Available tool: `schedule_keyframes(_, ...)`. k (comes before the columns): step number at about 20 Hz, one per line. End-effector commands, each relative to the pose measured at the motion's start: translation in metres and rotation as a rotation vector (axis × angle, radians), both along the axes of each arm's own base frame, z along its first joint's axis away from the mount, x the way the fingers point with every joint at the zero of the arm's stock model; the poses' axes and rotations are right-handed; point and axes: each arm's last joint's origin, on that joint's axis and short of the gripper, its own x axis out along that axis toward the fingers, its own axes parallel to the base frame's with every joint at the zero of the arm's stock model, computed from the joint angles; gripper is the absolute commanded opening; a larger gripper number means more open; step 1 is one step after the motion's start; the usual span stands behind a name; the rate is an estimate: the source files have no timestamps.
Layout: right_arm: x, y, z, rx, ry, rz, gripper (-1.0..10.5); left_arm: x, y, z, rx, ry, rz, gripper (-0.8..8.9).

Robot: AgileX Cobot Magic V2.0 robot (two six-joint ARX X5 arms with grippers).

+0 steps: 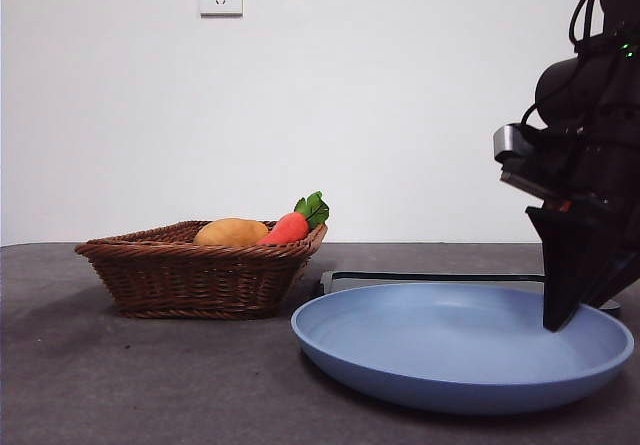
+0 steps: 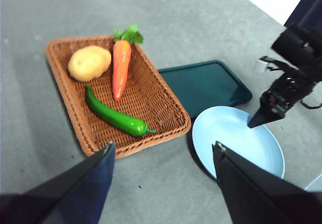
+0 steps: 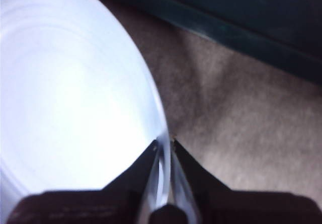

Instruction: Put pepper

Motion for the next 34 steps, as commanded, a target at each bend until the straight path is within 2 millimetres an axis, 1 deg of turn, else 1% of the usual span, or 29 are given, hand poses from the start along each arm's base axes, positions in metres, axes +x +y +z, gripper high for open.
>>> schedule_keyframes(1,-0.004,-0.002,0.019,-0.003,-0.06,-0.008,0.1,0.013,-0.004,0.001,-0.024,0.041,-0.011,3.37)
schedule_keyframes(4,-0.018,-0.009,0.057,0.031,-0.189,-0.048,0.1,0.038,-0.015,-0.003,-0.002,0.099,-0.012,3.37)
schedule_keyframes(7,-0.041,-0.024,0.099,0.064,-0.336,-0.102,0.1,0.067,-0.033,-0.004,0.017,0.155,0.025,3.37)
schedule_keyframes(10,-0.065,-0.04,0.129,0.033,-0.48,-0.169,0.1,0.103,-0.059,-0.012,0.071,0.238,0.063,3.37)
schedule_keyframes(13,-0.089,-0.052,0.151,0.027,-0.586,-0.219,0.1,0.142,-0.084,-0.028,0.138,0.333,0.101,3.37)
schedule_keyframes(17,-0.11,-0.055,0.166,0.046,-0.661,-0.226,0.1,0.188,-0.11,-0.058,0.182,0.465,0.166,3.37)
schedule_keyframes(19,-0.116,-0.055,0.169,0.05,-0.681,-0.226,0.1,0.204,-0.116,-0.072,0.186,0.516,0.219,3.37)
schedule_keyframes(21,-0.118,-0.056,0.17,0.051,-0.685,-0.226,0.1,0.214,-0.121,-0.084,0.197,0.549,0.258,3.37)
schedule_keyframes(23,-0.119,-0.056,0.17,0.052,-0.684,-0.225,0.1,0.222,-0.125,-0.096,0.214,0.565,0.277,3.37)
schedule_keyframes(26,-0.119,-0.055,0.17,0.081,-0.677,-0.209,0.1,0.231,-0.128,-0.108,0.202,0.569,0.303,3.37)
schedule_keyframes(28,-0.119,-0.054,0.17,0.112,-0.671,-0.191,0.1,0.233,-0.128,-0.112,0.216,0.569,0.317,3.37)
schedule_keyframes(34,-0.119,-0.054,0.17,0.114,-0.671,-0.19,0.1,0.24,-0.131,-0.132,0.238,0.598,0.334,3.37)
